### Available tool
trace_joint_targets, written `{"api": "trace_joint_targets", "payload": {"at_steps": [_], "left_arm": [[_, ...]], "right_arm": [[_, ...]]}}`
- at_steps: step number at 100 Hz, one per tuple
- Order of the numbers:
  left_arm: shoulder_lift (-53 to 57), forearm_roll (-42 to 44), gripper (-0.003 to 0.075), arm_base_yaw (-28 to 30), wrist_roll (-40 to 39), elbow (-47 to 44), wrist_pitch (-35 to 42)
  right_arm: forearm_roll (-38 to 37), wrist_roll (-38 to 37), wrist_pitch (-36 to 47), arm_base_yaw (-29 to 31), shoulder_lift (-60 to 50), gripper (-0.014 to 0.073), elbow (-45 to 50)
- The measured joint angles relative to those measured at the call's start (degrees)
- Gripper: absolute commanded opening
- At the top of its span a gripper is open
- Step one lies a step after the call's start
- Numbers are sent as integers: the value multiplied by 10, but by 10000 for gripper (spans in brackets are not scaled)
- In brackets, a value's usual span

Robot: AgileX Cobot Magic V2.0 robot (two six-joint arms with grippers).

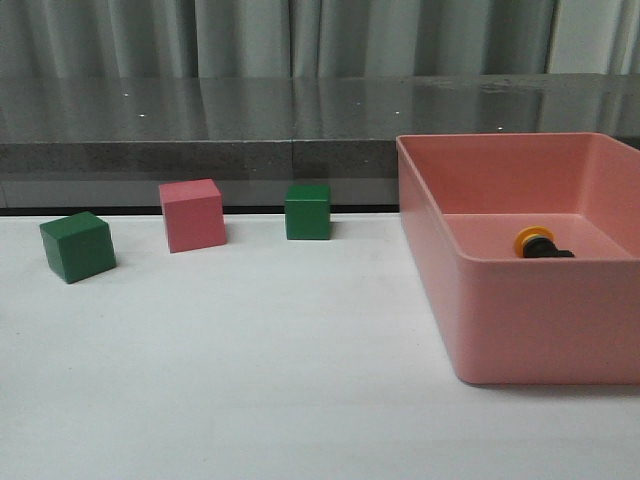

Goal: Place and stand button with both arms

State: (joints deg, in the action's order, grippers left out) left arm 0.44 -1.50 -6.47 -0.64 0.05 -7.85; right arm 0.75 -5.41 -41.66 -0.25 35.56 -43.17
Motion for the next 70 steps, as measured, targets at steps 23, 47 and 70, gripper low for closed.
{"api": "trace_joint_targets", "payload": {"at_steps": [23,47,70], "left_arm": [[0,0,-19,0,0,0,0],[0,0,-19,0,0,0,0],[0,0,-19,0,0,0,0]], "right_arm": [[19,0,-12,0,153,-66,-82],[36,0,-22,0,233,82,-86],[44,0,-18,0,245,591,-86]]}}
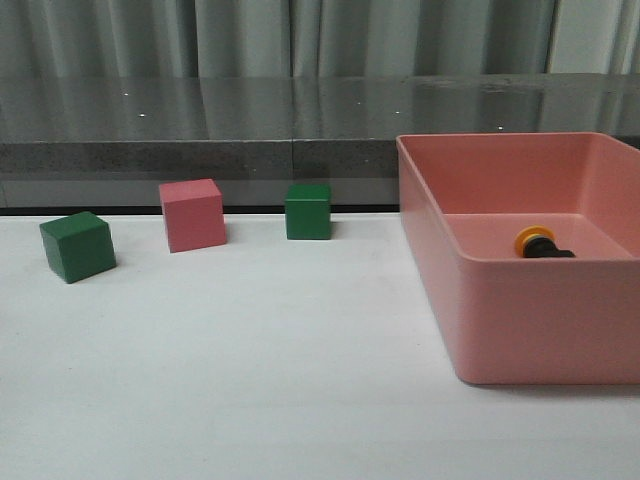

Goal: Place and stand button with both arms

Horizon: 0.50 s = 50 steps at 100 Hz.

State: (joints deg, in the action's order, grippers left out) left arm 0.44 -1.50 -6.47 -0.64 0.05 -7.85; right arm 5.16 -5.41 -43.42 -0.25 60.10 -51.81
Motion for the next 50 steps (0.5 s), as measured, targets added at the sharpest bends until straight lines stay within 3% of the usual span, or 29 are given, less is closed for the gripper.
{"api": "trace_joint_targets", "payload": {"at_steps": [5,23,50], "left_arm": [[0,0,-19,0,0,0,0],[0,0,-19,0,0,0,0],[0,0,-19,0,0,0,0]], "right_arm": [[4,2,8,-1,0,634,-1],[21,54,22,-27,26,634,-18],[37,63,29,-70,169,634,-85]]}}
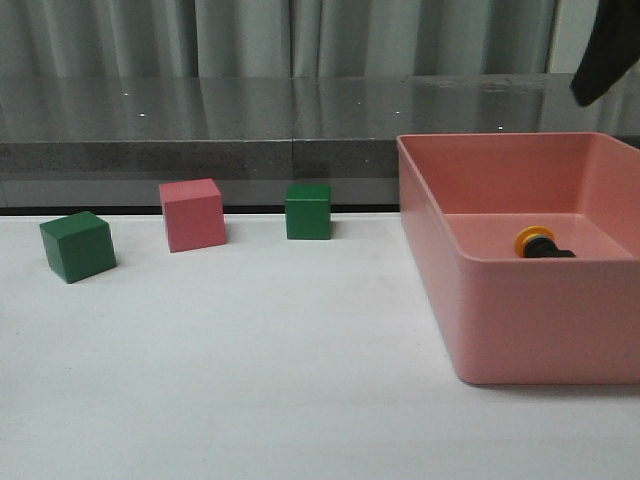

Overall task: Place and stand button with both arms
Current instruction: 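Lower the right gripper into the pink bin and grasp the yellow button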

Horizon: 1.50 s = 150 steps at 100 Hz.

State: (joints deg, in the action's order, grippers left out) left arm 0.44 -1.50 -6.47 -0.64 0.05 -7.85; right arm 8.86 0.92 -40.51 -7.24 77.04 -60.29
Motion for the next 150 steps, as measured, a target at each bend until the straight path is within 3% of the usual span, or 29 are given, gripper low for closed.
{"api": "trace_joint_targets", "payload": {"at_steps": [39,90,102,131,150], "left_arm": [[0,0,-19,0,0,0,0],[0,0,-19,0,0,0,0],[0,0,-19,0,0,0,0],[0,0,-19,0,0,0,0],[0,0,-19,0,0,0,0]], "right_arm": [[0,2,63,-1,172,634,-43],[0,2,121,-1,277,626,-43],[0,2,128,-1,291,538,-43],[0,2,131,-1,301,173,-45],[0,2,127,-1,301,151,-47]]}}
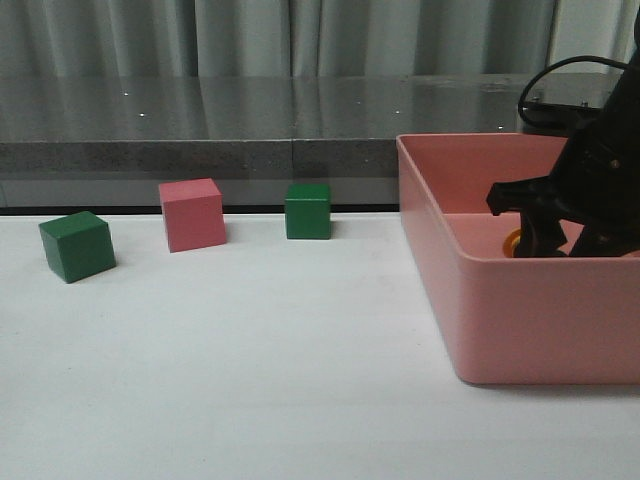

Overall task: Place and stand button with both arms
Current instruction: 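Lower the right gripper into the pink bin and grasp the yellow button, then lift the button out of the bin with the right gripper toward the cubes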

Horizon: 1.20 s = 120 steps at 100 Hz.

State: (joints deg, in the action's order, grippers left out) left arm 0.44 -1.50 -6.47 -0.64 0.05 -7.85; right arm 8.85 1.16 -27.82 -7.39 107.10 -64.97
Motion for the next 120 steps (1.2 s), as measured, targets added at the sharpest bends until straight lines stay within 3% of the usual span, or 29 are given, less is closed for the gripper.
{"api": "trace_joint_targets", "payload": {"at_steps": [22,47,65,96,120], "left_arm": [[0,0,-19,0,0,0,0],[0,0,-19,0,0,0,0],[0,0,-19,0,0,0,0],[0,0,-19,0,0,0,0],[0,0,-19,0,0,0,0]], "right_arm": [[-1,1,-86,0,-20,151,-41],[-2,25,-169,-15,-116,151,-129],[23,130,-220,-63,-146,151,-192],[188,402,-241,-143,-123,151,-207],[203,541,-241,-199,-40,151,-217]]}}
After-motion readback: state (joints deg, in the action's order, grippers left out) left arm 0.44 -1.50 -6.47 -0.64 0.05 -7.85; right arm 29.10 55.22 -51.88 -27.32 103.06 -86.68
